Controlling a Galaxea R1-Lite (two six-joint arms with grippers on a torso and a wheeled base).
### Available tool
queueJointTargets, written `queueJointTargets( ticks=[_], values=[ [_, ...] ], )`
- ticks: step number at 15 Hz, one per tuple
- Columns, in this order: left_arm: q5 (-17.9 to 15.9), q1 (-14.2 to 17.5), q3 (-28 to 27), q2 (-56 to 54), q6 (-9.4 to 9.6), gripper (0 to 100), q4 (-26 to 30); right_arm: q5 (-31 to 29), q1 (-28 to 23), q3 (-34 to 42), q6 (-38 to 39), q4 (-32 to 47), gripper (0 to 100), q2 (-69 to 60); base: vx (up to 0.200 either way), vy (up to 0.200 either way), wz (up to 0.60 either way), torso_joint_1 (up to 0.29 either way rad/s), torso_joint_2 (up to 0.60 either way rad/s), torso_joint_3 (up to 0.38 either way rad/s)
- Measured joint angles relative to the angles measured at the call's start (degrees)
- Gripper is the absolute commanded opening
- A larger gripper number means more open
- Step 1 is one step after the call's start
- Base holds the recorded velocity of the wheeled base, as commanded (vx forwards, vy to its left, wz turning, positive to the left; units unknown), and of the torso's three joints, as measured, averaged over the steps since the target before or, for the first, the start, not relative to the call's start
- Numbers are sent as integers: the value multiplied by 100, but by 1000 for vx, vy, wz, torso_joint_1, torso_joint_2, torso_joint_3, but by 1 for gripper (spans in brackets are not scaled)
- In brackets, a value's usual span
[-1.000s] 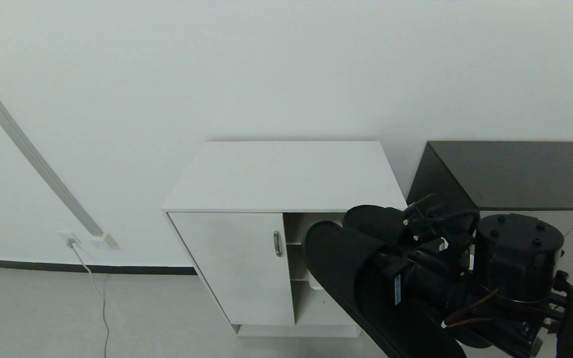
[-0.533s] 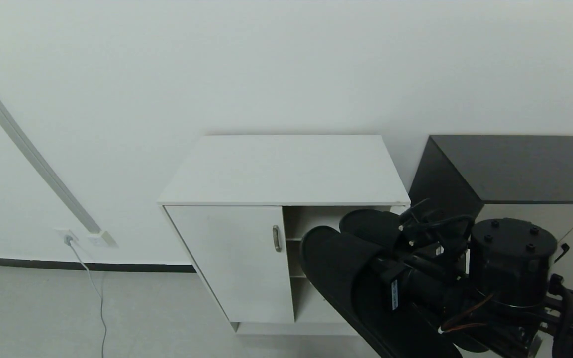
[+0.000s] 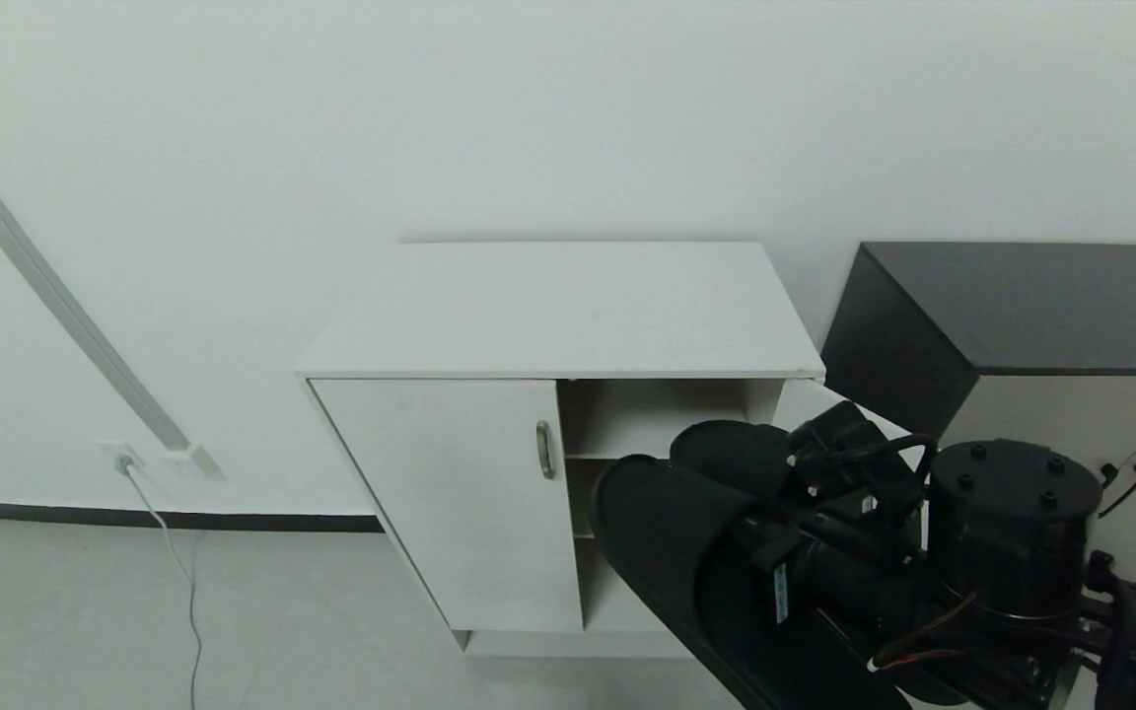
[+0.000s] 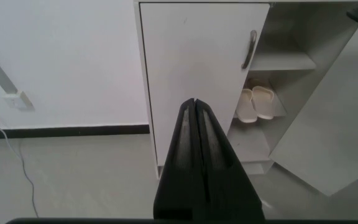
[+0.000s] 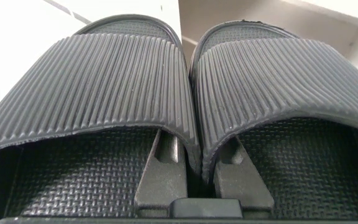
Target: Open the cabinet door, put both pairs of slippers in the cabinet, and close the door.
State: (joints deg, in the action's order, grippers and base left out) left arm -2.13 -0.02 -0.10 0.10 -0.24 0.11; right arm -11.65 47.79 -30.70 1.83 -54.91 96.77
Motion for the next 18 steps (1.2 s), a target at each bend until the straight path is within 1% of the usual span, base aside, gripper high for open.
queueJointTargets(
  ticks=[9,18],
  values=[
    [2,0,0,0,2,0,7,9,9,13,2,0,0,17,0,0,0,-222,540,318],
    [2,-5,2,0,0,0,5,5,9,29,2,0,0,17,0,0,0,-169,497,326]
  ],
)
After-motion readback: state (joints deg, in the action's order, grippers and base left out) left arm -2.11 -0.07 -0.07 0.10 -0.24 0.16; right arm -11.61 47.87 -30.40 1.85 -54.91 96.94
